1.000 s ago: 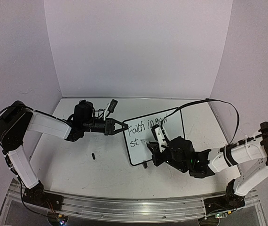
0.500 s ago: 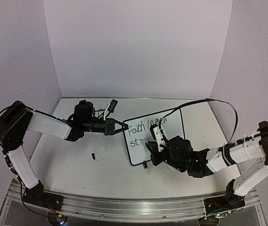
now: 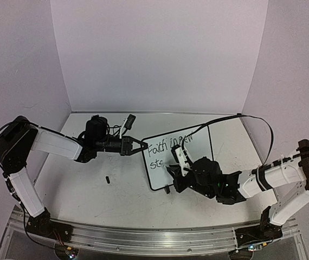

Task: Write a sentence on the whiteboard

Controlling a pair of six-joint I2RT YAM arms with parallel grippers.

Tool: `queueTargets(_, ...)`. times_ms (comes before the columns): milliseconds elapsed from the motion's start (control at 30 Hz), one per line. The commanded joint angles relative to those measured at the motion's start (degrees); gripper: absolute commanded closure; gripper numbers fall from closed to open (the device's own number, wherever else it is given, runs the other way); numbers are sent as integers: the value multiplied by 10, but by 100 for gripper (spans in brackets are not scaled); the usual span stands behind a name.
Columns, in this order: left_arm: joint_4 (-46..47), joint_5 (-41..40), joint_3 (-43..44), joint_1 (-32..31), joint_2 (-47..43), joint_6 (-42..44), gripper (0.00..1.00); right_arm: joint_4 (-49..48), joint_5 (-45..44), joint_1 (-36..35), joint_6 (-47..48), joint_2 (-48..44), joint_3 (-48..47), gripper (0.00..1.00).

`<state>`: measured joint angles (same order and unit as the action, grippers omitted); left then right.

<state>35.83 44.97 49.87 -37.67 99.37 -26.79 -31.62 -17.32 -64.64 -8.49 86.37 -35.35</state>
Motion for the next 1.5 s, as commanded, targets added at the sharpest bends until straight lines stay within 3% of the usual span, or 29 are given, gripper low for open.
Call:
queueTargets(0, -13, 54, 18, -21, -9, -1, 100, 2, 10, 0, -8, 6, -3, 100)
queueTargets(1467, -13, 55, 17, -21, -11, -1, 100, -3, -62, 1, -4, -6, -16, 100)
